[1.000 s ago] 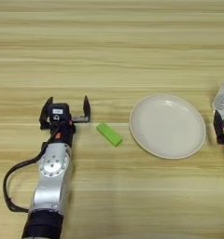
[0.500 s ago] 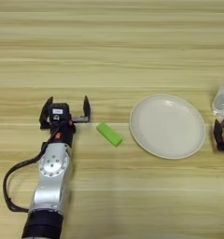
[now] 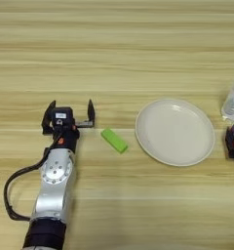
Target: Move the objects on the table
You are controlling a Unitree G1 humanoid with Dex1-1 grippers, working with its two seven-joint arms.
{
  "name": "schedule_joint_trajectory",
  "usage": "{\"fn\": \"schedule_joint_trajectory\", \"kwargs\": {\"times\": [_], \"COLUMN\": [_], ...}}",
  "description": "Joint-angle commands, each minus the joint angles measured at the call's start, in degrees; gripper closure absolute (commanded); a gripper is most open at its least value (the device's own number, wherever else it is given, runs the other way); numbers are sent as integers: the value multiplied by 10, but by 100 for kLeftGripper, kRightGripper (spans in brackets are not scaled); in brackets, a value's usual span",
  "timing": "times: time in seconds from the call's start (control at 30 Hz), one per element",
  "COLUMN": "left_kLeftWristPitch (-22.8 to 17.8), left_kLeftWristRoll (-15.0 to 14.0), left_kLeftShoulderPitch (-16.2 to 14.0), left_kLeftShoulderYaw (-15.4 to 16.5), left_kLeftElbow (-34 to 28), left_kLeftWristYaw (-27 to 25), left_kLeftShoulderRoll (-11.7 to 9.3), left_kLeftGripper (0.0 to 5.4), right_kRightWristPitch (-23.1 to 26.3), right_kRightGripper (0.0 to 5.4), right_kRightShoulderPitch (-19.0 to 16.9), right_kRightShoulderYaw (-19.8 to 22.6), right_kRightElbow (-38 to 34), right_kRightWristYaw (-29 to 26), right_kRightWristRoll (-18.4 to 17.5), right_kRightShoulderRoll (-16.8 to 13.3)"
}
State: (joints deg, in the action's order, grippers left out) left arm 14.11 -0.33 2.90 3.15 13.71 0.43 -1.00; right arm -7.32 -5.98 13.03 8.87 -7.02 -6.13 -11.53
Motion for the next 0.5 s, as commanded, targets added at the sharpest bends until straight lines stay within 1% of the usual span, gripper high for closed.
{"fn": "schedule_joint_trajectory", "kwargs": {"times": [0.03,0.1,0.17,0.4,0.5], "left_kLeftWristPitch": [1,1,1,2,1], "left_kLeftWristRoll": [1,1,1,1,2], "left_kLeftShoulderPitch": [5,4,4,4,4], "left_kLeftShoulderYaw": [0,0,-1,-1,0], "left_kLeftElbow": [3,2,2,2,2], "left_kLeftWristYaw": [-1,-1,-1,-1,0], "left_kLeftShoulderRoll": [-2,-2,-2,-2,-2], "left_kLeftGripper": [0,0,0,0,0], "right_kRightWristPitch": [-5,-5,-4,0,3], "right_kRightGripper": [69,99,114,201,205], "right_kRightShoulderPitch": [6,5,5,-1,-9], "right_kRightShoulderYaw": [0,0,-3,-6,-12], "right_kRightElbow": [3,1,-1,-18,-46], "right_kRightWristYaw": [-6,-8,-14,-22,-21], "right_kRightWristRoll": [-3,-3,-5,-6,-1], "right_kRightShoulderRoll": [-3,-2,-2,1,3]}}
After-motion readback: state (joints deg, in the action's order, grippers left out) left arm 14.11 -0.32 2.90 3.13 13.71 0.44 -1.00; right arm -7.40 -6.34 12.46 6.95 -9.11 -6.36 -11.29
